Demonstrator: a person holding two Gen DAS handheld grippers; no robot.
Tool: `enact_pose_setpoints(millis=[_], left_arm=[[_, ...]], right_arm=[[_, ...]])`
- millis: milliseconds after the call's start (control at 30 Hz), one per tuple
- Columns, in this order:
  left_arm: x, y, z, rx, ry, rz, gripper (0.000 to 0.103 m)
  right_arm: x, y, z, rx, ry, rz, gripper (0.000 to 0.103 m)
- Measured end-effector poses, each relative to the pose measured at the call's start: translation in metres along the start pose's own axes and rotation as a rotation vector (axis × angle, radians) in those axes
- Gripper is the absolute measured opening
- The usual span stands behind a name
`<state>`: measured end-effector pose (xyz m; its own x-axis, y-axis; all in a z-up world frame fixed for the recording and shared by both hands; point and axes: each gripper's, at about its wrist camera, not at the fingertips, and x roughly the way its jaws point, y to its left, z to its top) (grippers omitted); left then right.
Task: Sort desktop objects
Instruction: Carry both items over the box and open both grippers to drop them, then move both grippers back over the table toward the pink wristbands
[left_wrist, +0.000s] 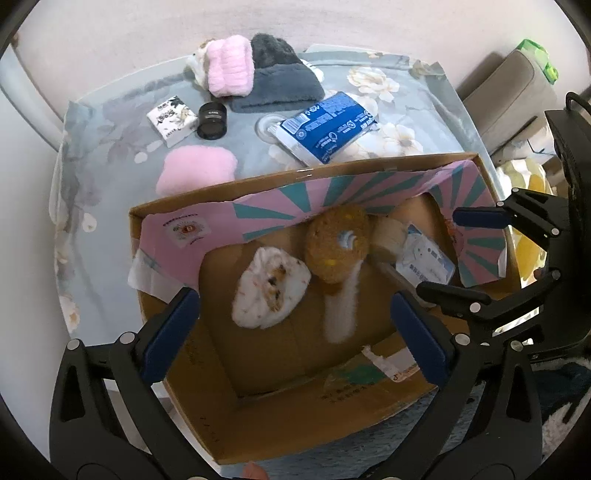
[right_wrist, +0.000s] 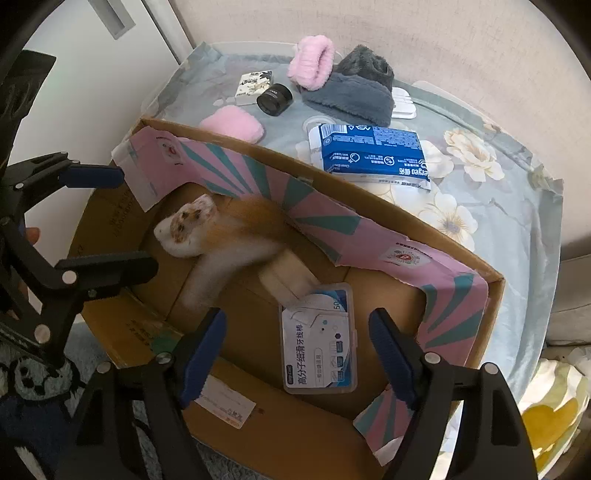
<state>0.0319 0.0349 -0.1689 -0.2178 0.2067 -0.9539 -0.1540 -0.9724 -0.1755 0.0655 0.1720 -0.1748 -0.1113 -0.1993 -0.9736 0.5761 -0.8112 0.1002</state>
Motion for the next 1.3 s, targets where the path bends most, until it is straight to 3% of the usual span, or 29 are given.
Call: enact_pose_setpoints(millis=[367, 967, 1300], left_arm=[[-0.02, -0.013, 0.003, 0.074, -0.099, -0.058, 0.103], [-0.069, 0.016, 0.019, 0.027, -0.257, -0.098, 0.103], [-0.089, 0.036, 0.036, -0.012, -0.296, -0.015, 0.103]], right_arm=[[-0.008, -0.001, 0.004, 0.001, -0.026, -0.012, 0.076], [-0.064, -0.021, 0.012, 0.076, -0.158, -0.046, 0.076], [-0.081, -0.039, 0.02, 0.139, -0.228, -0.041, 0.077]])
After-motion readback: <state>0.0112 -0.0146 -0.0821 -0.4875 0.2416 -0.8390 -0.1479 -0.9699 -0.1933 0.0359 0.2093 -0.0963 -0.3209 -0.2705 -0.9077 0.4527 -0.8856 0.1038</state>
